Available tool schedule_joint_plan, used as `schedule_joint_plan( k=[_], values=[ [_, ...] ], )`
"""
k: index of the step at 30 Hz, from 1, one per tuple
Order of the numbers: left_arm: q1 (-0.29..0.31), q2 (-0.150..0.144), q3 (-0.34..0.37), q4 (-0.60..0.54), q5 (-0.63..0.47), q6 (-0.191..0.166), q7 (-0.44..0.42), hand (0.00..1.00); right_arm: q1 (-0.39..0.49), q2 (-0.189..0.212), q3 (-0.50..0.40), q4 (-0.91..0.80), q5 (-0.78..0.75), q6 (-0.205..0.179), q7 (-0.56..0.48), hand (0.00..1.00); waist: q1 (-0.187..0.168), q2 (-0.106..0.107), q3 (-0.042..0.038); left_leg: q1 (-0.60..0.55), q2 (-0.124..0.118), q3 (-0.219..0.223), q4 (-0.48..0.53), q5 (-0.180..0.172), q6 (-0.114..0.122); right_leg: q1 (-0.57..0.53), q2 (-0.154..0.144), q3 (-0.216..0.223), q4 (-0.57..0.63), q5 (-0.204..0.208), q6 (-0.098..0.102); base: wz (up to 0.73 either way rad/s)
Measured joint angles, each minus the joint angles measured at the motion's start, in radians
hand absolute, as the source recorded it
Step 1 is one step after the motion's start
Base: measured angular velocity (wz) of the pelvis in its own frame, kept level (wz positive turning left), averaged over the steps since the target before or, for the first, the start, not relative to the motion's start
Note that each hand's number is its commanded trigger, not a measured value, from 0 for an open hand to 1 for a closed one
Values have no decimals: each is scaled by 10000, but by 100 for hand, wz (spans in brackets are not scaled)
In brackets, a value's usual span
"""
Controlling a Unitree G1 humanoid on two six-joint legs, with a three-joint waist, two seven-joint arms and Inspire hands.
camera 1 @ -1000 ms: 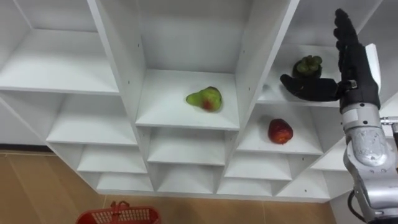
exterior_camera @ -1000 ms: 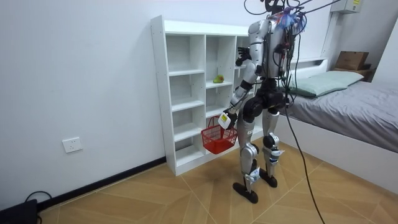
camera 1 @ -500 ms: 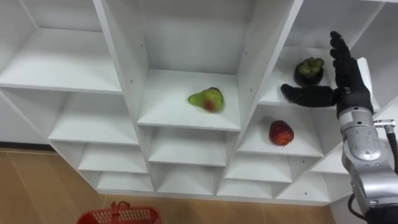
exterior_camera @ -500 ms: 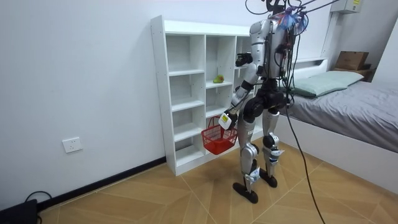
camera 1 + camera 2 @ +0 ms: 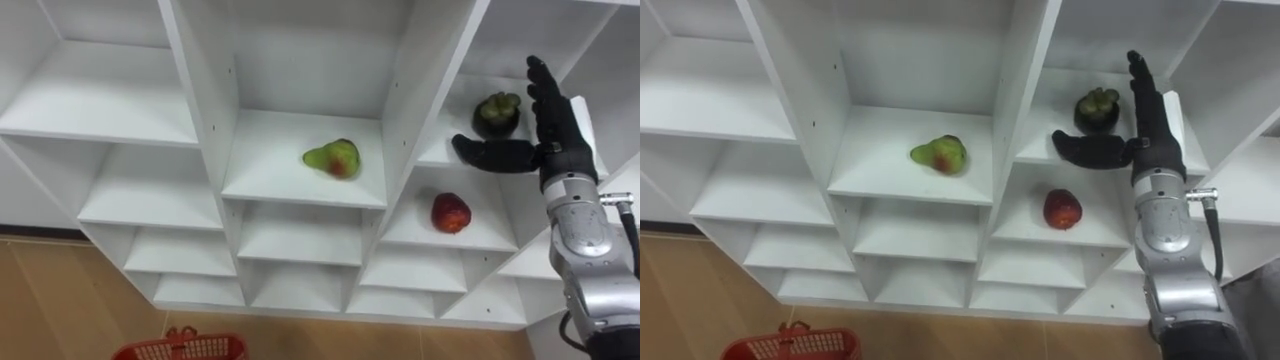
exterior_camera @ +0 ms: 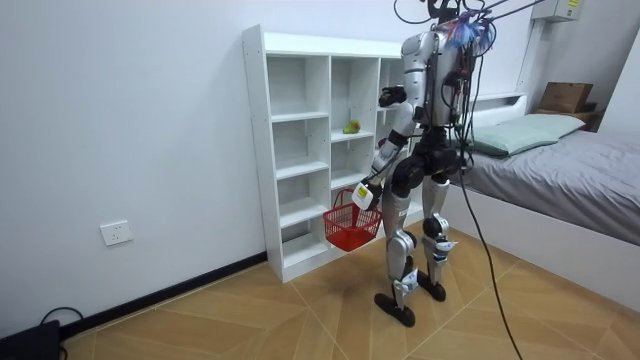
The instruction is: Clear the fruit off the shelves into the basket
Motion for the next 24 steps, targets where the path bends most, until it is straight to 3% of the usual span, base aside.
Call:
schedule_joint_plan(
  k=[17,18,19,20,21,24],
  values=[
    [58,118,-50,-2,-71,75,5,100,-558,-321,-13,1911,682,-277,1130,0,33,-18,-95,141,4,-111,101,-6,-1,210,-21,-175,-16,11,-18,1],
    [60,126,-52,-2,-71,77,-2,100,-560,-336,-15,1954,683,-307,1164,14,34,-28,-103,143,5,-113,100,-6,-1,213,-21,-184,-18,11,-18,3],
    [63,154,-75,-2,-71,78,-14,100,-566,-366,-20,2031,685,-358,1252,61,35,-50,-117,144,6,-118,100,-6,-1,218,-21,-193,-21,11,-18,0],
    [64,181,-89,-2,-72,84,-27,100,-597,-383,-28,2100,685,-365,1345,87,32,-69,-124,148,5,-118,100,-6,-1,226,-22,-194,-21,12,-18,0],
    [63,192,-93,-2,-72,86,-34,100,-604,-392,-30,2124,685,-364,1379,100,31,-81,-127,152,4,-118,100,-6,-1,230,-24,-194,-21,12,-18,0],
    [62,250,-105,-2,-76,94,-47,100,-634,-396,-109,2197,679,-367,1399,100,29,-143,-115,154,2,-118,98,-7,0,285,-26,-196,-25,12,-18,0]
  ],
)
